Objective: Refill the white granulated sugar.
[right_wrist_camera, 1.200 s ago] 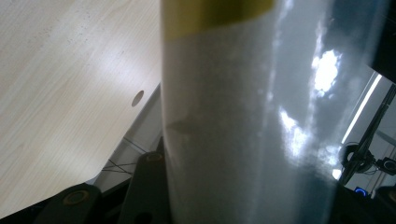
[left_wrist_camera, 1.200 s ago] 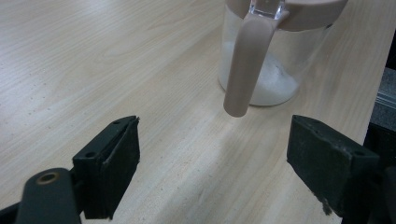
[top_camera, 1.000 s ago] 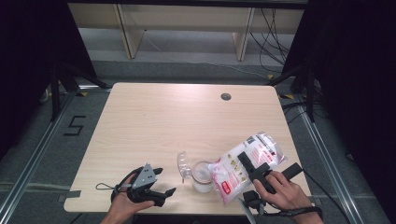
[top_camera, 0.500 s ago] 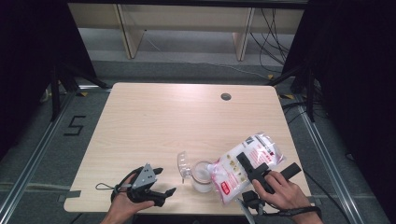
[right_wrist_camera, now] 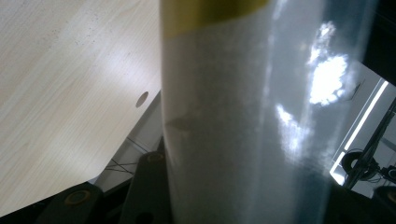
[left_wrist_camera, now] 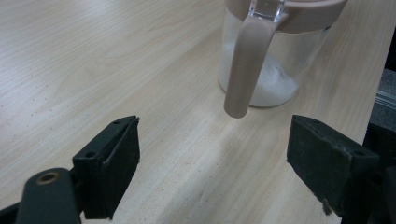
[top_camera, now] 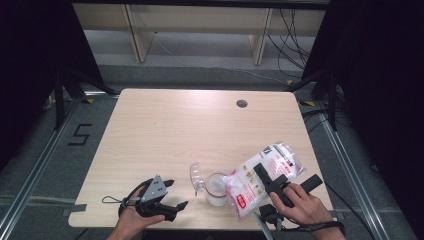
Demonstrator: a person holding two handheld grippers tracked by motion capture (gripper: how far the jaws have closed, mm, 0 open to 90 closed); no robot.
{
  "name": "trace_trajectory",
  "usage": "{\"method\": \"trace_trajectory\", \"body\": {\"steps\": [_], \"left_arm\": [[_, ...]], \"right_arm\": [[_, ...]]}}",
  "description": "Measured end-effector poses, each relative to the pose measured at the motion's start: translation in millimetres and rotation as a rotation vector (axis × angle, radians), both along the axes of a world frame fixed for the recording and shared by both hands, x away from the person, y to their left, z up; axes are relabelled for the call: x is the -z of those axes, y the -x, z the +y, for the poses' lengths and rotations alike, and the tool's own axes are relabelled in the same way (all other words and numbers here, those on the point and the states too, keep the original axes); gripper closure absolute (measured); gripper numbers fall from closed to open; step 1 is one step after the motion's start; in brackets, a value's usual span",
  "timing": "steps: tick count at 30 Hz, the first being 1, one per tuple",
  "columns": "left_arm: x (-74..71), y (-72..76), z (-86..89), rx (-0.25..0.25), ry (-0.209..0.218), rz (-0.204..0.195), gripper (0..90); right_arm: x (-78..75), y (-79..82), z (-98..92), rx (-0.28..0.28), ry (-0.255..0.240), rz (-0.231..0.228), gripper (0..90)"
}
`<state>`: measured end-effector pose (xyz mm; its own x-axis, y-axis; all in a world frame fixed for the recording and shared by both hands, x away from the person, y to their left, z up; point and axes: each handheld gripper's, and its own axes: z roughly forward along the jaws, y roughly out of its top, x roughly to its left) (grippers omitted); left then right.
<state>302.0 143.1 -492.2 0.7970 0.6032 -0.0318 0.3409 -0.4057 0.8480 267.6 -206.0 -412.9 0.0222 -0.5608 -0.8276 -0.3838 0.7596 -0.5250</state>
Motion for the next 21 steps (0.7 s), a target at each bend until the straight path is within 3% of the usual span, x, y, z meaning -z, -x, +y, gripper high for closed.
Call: {"method": "trace_trajectory", "body": {"steps": [4, 21], "left_arm": [[-0.2, -0.4, -0.3, 0.003, -0.002, -0.009, 17.1], [0.2, 0.0, -0.4, -0.002, -0.004, 0.0, 17.0]], "right_arm": [[-0.7, 1.1, 0.0, 0.008, 0.014, 0.007, 67.5], [2.4, -0.1, -4.6, 0.013, -0.026, 0.043, 70.7]]}}
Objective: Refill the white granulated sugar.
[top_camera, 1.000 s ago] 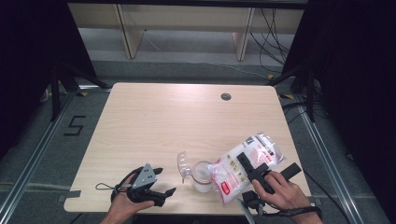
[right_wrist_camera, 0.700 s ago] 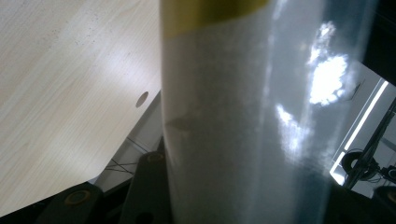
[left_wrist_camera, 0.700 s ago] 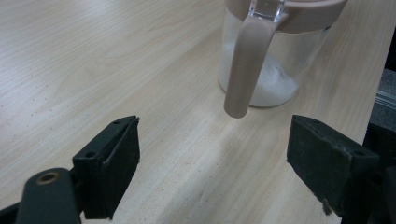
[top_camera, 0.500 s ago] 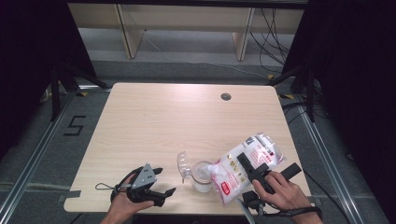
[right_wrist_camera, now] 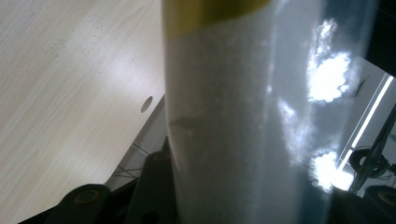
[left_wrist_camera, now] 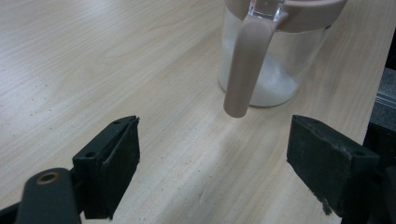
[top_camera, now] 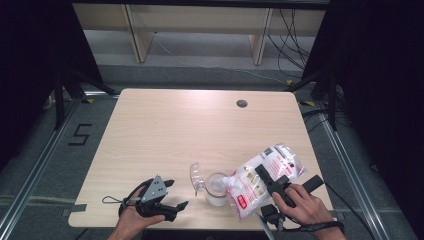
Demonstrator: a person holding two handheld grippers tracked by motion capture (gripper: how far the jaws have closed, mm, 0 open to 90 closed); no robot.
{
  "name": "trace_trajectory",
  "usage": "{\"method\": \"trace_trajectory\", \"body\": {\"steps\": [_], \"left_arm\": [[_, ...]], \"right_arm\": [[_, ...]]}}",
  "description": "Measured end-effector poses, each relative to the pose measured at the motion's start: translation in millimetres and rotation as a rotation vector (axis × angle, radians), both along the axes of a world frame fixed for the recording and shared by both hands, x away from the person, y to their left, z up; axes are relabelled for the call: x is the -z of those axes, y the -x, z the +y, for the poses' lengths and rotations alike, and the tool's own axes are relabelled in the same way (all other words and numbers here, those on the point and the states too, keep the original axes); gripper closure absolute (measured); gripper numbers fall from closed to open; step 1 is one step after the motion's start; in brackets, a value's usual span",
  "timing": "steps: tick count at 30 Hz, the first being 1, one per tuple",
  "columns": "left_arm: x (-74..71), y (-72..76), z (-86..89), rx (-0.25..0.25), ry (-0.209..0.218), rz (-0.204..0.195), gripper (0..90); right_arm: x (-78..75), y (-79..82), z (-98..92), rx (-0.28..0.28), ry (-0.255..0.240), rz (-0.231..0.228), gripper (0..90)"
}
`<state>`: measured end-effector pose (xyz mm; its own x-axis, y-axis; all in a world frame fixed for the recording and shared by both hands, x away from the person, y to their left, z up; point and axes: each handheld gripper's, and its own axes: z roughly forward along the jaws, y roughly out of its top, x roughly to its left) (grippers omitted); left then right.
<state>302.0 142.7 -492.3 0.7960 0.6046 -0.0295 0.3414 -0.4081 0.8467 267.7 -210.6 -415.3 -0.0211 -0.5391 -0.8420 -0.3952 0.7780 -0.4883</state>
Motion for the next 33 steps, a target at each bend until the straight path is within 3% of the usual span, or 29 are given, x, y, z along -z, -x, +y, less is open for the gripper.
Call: {"method": "trace_trajectory", "body": {"steps": [9, 21, 23, 29, 30, 31, 33], "left_arm": [[-0.7, -0.9, 1.0, 0.011, -0.009, -0.011, 17.1], [0.3, 0.0, -0.4, -0.003, 0.008, 0.002, 17.1], [0.3, -0.1, -0.3, -0.002, 0.009, 0.002, 17.1], [1.2, 0.1, -1.4, -0.005, 0.013, 0.001, 17.0], [0.3, -0.8, 0.4, 0.001, -0.027, -0.002, 17.1], [1.4, -0.3, -1.2, -0.001, 0.005, -0.002, 17.1], [1.5, -0.5, -1.2, -0.002, 0.006, -0.003, 17.1]], "right_arm": [[0.0, -0.2, -0.8, 0.003, -0.022, 0.013, 71.2], [-0.3, -0.2, -0.7, 0.0, -0.017, 0.012, 71.4], [-1.7, -1.0, 0.7, -0.015, 0.002, 0.012, 71.4], [-1.1, 0.6, -1.3, 0.007, -0.023, 0.015, 71.4], [-1.1, 0.8, -1.4, 0.009, -0.022, 0.014, 71.4], [-1.8, 0.6, -1.5, -0.002, -0.015, 0.007, 71.4], [-2.9, 0.6, -1.6, -0.003, -0.011, 0.011, 71.5]]}}
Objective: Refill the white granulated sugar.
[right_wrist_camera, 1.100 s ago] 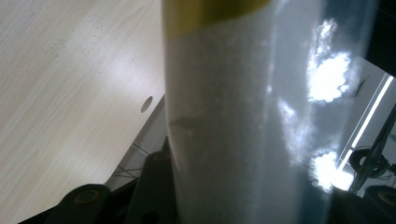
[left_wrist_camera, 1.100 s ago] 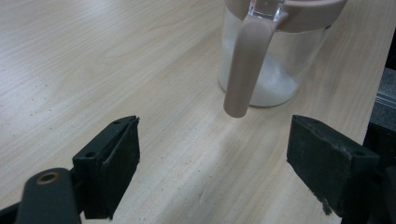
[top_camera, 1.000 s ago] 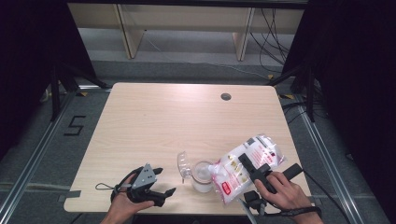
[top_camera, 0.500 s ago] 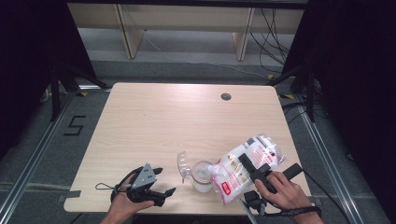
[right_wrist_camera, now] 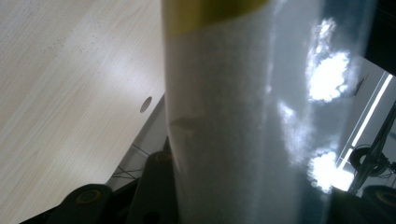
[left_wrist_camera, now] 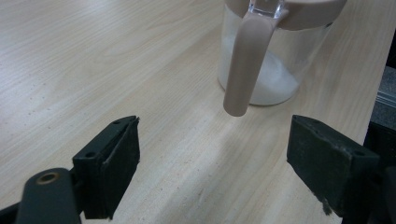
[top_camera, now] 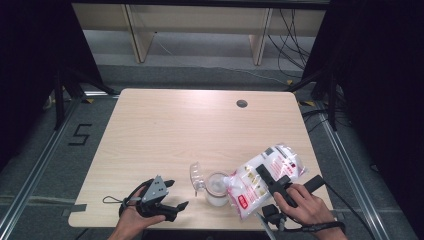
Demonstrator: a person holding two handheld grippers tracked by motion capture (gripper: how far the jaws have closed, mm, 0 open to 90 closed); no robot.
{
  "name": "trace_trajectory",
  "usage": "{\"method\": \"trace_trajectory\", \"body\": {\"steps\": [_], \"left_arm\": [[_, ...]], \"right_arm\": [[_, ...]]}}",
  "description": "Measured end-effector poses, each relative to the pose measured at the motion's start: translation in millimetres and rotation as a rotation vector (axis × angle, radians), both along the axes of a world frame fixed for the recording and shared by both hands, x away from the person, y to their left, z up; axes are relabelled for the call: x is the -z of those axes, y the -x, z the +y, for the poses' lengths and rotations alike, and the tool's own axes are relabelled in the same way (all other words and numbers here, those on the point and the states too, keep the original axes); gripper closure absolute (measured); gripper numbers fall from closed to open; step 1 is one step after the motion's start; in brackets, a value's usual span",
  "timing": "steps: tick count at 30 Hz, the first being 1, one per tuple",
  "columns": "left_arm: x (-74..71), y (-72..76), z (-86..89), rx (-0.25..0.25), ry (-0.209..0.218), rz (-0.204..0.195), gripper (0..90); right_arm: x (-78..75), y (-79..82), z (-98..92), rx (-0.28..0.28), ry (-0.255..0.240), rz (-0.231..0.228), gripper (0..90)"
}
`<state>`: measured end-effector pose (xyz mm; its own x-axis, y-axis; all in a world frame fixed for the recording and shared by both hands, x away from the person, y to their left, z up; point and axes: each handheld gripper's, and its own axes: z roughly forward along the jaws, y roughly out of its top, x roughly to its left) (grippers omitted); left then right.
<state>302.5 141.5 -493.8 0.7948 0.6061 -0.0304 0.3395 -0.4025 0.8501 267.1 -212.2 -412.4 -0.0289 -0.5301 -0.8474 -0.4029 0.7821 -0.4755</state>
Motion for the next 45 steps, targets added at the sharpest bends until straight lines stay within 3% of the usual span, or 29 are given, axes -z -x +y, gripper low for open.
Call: {"method": "trace_trajectory", "body": {"steps": [21, 29, 32, 40, 45], "left_arm": [[0.2, -0.1, 0.4, 0.004, -0.002, 0.01, 17.0], [0.2, -0.1, 0.5, 0.003, -0.001, 0.01, 17.0], [0.1, -0.1, 0.6, 0.003, -0.002, 0.009, 17.0], [-0.2, -0.2, 1.1, 0.003, -0.008, 0.007, 17.1], [-0.2, 0.3, 0.8, -0.003, -0.001, 0.011, 17.1]], "right_arm": [[0.2, 1.4, -0.4, 0.014, -0.012, 0.006, 71.6], [-0.8, 0.5, 0.8, -0.006, 0.013, 0.005, 71.7], [0.4, 0.9, -0.4, 0.004, -0.01, 0.003, 71.7], [-1.1, 0.5, 0.8, -0.008, 0.014, 0.006, 71.7], [-0.4, 1.2, -1.4, 0.003, -0.009, -0.004, 71.8]]}}
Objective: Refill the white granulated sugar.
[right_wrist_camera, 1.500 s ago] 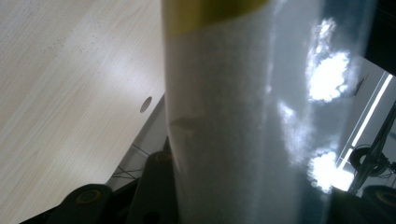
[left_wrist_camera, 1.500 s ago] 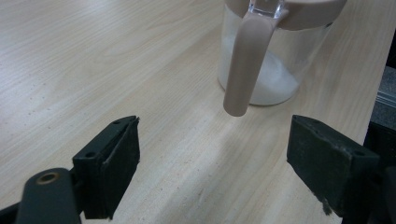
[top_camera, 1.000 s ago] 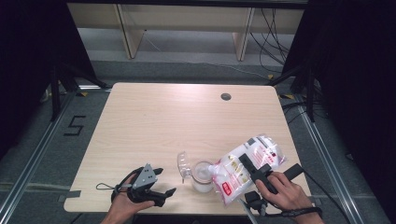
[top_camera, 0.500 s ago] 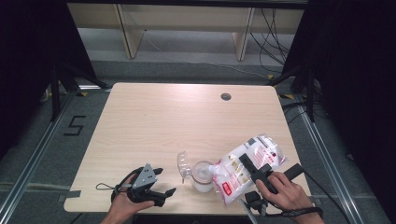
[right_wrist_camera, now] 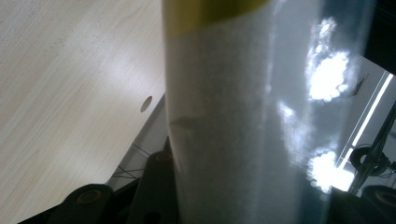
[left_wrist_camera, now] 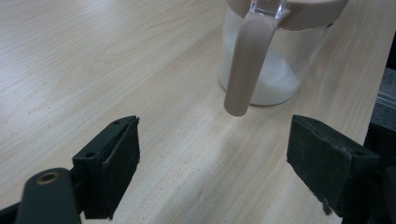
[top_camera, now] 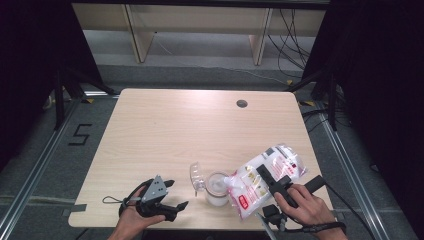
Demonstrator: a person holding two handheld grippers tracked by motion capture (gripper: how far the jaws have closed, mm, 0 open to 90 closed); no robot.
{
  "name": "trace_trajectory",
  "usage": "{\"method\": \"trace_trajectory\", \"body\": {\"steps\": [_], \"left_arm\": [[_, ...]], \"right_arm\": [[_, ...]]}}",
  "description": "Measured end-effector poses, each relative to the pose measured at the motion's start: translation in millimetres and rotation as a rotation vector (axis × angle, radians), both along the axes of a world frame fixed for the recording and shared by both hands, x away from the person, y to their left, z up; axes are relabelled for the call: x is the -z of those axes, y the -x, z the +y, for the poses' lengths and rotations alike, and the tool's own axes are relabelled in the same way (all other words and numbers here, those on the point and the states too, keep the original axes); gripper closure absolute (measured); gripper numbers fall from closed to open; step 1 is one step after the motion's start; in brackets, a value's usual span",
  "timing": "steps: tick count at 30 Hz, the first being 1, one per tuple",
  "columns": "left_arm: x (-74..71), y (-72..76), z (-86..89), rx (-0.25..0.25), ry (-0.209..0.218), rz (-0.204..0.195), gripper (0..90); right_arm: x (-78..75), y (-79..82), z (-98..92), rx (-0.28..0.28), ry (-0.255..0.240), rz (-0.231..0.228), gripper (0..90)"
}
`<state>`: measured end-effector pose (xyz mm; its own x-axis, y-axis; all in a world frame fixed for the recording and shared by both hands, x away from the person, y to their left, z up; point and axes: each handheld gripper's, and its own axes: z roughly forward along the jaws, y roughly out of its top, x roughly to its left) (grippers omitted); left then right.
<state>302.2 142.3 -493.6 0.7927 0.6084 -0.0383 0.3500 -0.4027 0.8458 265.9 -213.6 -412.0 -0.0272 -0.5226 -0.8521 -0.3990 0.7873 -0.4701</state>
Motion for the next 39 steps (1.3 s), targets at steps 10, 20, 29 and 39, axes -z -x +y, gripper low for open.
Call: {"method": "trace_trajectory", "body": {"steps": [10, 20, 29, 39], "left_arm": [[0.1, -0.4, 0.1, 0.003, -0.001, -0.003, 17.1], [0.4, -0.4, -0.1, 0.004, 0.003, 0.002, 17.1], [0.2, -0.5, 0.1, 0.004, 0.0, -0.003, 17.1], [-0.1, -0.3, 0.4, -0.001, -0.008, -0.007, 17.1]], "right_arm": [[-0.2, -0.2, -0.4, -0.001, 0.0, 0.001, 71.8], [-0.1, -0.2, -0.3, -0.001, 0.001, 0.001, 71.9], [-0.5, 0.1, -0.2, -0.002, -0.002, 0.0, 71.9], [-1.0, 0.7, 0.2, -0.003, 0.004, -0.002, 72.0]]}}
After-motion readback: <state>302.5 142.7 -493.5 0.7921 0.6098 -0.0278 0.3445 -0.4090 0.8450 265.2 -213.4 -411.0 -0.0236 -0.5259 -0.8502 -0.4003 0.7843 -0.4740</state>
